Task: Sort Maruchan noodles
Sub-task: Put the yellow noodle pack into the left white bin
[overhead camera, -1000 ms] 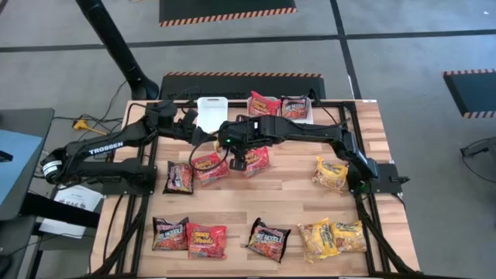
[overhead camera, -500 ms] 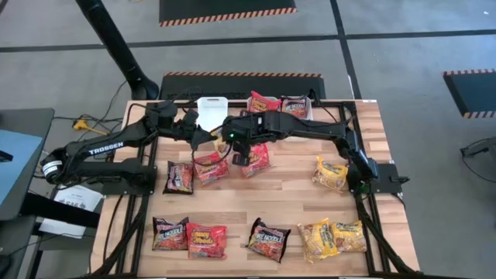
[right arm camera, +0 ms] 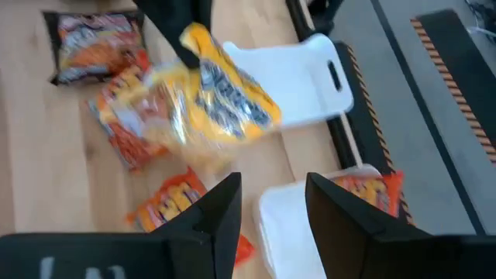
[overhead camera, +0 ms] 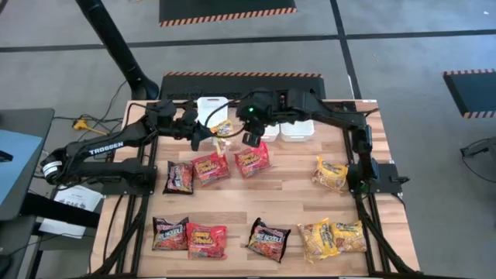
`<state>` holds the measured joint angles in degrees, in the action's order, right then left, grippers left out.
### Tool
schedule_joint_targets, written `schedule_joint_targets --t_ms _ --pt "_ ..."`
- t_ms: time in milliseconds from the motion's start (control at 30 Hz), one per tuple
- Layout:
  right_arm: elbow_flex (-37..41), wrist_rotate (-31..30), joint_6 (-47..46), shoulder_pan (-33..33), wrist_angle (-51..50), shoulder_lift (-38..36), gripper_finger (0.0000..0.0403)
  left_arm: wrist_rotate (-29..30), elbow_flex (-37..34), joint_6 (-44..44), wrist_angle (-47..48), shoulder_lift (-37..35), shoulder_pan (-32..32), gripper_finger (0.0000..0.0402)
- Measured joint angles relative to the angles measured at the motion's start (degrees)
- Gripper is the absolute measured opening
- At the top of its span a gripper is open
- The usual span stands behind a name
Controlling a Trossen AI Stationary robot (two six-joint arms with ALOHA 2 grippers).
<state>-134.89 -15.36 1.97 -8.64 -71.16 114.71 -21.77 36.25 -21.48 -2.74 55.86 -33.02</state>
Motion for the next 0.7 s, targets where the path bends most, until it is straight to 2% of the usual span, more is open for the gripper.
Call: schedule_joint_targets --t_ms 400,700 --pt "0.0 -0.1 3.6 -4.9 -0.7 -2.9 0.0169 -1.9 0.0 6.8 -5.5 0.0 -7.0 0.0" --pt "0.0 -0.1 9.1 -7.5 -0.8 -2.8 0.0169 0.1 0.0 14.8 -5.9 0.0 -12.9 0.0"
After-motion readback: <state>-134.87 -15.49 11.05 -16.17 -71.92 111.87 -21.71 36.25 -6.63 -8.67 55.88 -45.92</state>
